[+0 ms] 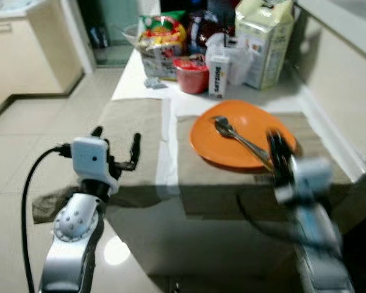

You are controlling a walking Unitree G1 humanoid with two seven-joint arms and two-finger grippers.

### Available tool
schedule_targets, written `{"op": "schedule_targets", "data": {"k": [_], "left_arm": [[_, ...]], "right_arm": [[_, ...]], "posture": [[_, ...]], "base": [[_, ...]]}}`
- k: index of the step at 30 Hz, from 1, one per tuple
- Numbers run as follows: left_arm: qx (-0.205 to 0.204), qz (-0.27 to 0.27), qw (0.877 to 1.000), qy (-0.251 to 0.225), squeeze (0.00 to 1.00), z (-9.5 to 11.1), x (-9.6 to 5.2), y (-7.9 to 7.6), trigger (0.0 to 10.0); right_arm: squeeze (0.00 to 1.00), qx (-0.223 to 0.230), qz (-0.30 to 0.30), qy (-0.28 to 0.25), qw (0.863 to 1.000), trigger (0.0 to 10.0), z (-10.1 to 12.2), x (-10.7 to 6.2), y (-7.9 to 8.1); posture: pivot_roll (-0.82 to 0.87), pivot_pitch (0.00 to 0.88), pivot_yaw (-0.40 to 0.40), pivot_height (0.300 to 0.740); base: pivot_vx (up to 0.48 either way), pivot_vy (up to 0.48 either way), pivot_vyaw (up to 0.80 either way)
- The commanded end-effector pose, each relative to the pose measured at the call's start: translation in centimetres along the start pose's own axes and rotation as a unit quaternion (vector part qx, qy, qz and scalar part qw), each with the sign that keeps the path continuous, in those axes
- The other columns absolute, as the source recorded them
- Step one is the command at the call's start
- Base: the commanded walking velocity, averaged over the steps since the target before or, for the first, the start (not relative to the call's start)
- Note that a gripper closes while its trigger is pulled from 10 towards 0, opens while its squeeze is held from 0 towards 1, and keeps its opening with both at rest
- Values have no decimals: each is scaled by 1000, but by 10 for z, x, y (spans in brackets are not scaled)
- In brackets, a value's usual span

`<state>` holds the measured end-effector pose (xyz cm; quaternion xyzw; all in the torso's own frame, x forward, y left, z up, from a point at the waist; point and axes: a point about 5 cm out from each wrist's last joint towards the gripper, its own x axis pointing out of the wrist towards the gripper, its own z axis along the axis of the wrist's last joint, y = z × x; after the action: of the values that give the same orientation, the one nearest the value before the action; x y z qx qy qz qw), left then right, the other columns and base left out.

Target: Setting the table

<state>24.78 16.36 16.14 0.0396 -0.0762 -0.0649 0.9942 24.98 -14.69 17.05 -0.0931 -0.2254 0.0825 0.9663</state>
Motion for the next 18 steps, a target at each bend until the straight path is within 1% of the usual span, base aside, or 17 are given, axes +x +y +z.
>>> {"op": "schedule_targets", "data": {"k": [1,2,3,4,5,6,10,12,18], "left_arm": [[3,3,1000,7,0,-1,1,4,10000],[2,3,1000,8,0,-1,1,4,10000],[3,1,1000,9,0,-1,2,3,10000],[3,1,1000,9,0,-1,2,3,10000],[3,-1,1000,8,0,-1,2,3,10000],[3,-2,1000,8,0,-1,2,2,10000],[3,-4,1000,9,0,-1,2,3,10000],[4,-5,1000,11,0,-2,2,3,10000],[6,-8,1000,12,0,-2,2,3,10000]], "right_arm": [[0,0,-2,3,1000,10000,6,10,4],[0,0,-16,8,1000,10000,6,15,1],[0,-3,-35,31,999,10000,3,24,-4],[0,-3,-35,31,999,10000,3,24,-4],[0,-9,-50,44,998,10000,-3,28,-8],[1000,-9,-53,50,997,10000,-6,29,-9],[1000,-8,-52,69,996,10000,-14,29,-11],[1000,-11,-53,81,995,10000,-14,32,-11],[1000,-6,-60,89,994,10000,-13,37,-11]], "posture": [[-130,0,93,740],[-130,0,94,740],[-129,0,95,740],[-129,0,95,740],[-129,0,95,740],[-126,0,94,740],[-125,0,97,740],[-125,0,98,740],[-124,0,100,740]], "base": [[0,0,0],[0,0,0],[0,0,0],[0,0,0],[0,0,0],[0,0,0],[0,0,0],[0,0,0],[0,0,0]]}}
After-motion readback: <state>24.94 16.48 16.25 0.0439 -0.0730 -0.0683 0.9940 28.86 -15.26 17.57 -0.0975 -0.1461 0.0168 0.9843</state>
